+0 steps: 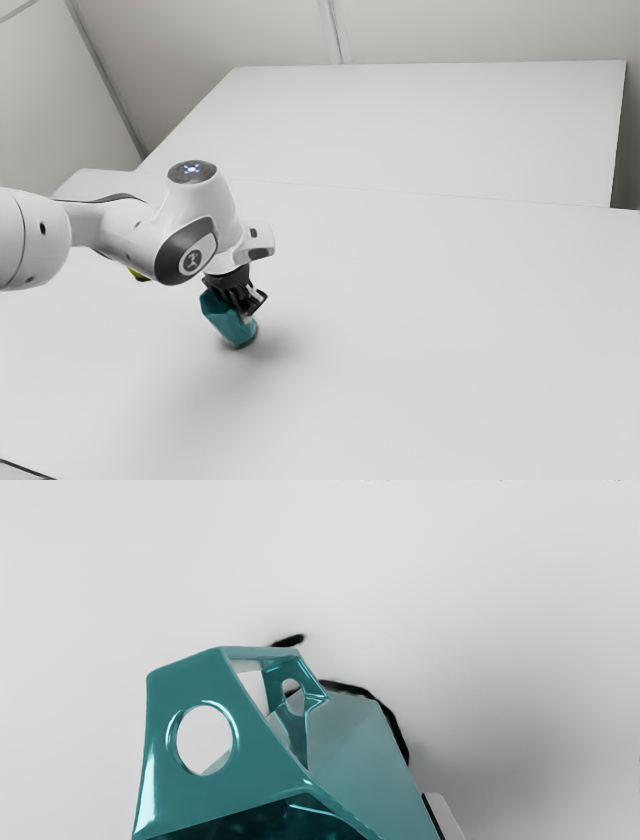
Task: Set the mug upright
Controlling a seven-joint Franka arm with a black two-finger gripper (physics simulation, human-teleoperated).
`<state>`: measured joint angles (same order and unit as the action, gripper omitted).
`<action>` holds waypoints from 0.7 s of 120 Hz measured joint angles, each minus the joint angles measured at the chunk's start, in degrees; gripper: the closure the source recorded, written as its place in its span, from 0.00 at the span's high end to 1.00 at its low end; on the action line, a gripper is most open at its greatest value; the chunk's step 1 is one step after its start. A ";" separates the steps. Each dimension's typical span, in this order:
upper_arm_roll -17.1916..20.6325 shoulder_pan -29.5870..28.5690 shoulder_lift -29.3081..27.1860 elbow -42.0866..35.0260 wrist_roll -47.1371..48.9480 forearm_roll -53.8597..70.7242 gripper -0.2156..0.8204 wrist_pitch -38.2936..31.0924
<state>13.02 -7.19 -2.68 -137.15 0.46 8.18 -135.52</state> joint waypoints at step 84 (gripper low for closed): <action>0.03 0.34 -2.54 6.22 0.85 -2.06 0.72 3.01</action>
<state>13.05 -6.85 -5.22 -130.93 1.31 6.12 -132.51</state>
